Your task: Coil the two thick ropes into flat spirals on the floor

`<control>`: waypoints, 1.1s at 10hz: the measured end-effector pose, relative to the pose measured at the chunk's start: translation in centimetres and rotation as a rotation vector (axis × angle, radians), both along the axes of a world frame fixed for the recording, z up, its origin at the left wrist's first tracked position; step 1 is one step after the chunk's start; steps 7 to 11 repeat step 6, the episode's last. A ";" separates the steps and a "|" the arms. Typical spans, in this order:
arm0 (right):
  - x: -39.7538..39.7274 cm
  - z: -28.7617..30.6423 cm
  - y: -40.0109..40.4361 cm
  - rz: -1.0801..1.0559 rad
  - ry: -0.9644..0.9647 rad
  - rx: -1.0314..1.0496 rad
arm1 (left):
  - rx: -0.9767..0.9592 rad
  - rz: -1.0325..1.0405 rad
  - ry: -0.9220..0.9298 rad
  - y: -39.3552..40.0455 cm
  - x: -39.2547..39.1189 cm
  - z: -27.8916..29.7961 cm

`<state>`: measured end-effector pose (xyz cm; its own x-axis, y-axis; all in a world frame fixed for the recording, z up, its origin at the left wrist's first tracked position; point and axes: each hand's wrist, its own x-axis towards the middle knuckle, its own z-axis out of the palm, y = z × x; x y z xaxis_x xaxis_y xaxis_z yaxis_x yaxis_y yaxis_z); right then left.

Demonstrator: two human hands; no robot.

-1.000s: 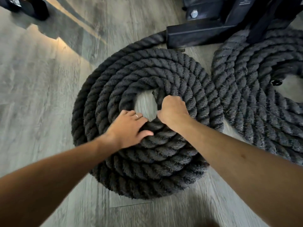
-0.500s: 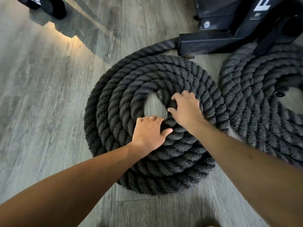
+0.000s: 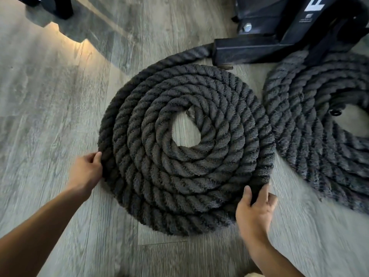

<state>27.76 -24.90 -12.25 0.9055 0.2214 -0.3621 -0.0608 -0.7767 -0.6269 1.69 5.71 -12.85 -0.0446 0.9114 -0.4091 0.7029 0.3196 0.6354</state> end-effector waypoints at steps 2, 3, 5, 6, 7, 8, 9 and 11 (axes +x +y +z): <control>2.0 0.3 0.4 0.070 -0.022 0.000 | -0.050 -0.023 0.037 0.6 0.3 -0.7; 2.6 0.4 0.4 0.115 -0.022 -0.021 | -0.048 -0.059 0.096 0.8 0.5 -0.9; 4.2 2.5 1.4 0.152 0.090 -0.166 | -0.074 -0.132 0.084 0.6 1.6 1.5; 5.7 6.7 2.3 0.297 0.002 -0.191 | 0.024 -0.297 0.140 -0.9 3.3 7.2; 5.7 6.7 2.3 0.297 0.002 -0.191 | 0.024 -0.297 0.140 -0.9 3.3 7.2; 5.7 6.7 2.3 0.297 0.002 -0.191 | 0.024 -0.297 0.140 -0.9 3.3 7.2; 5.7 6.7 2.3 0.297 0.002 -0.191 | 0.024 -0.297 0.140 -0.9 3.3 7.2; 5.7 6.7 2.3 0.297 0.002 -0.191 | 0.024 -0.297 0.140 -0.9 3.3 7.2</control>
